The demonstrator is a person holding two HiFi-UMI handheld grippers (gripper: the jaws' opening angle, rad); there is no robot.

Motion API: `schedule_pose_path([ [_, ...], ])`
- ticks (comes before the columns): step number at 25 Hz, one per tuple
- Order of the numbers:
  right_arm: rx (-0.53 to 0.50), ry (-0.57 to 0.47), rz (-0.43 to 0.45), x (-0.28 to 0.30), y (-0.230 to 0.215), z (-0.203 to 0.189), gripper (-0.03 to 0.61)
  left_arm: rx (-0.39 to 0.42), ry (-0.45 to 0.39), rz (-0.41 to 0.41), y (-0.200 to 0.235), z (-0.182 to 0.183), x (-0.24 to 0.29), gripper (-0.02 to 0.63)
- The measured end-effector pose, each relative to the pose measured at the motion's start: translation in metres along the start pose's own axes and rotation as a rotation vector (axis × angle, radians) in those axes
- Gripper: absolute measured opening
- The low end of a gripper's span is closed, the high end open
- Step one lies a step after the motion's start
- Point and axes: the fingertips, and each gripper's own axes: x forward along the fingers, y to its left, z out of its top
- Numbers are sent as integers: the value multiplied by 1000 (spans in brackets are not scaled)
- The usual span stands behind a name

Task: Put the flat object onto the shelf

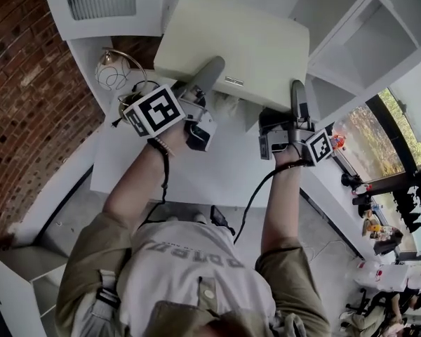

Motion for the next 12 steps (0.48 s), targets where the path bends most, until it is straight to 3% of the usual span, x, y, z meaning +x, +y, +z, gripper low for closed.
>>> schedule_pose_path([
  [12, 148, -98, -82, 16, -12, 26, 305, 80, -6, 22, -2, -8, 17, 405],
])
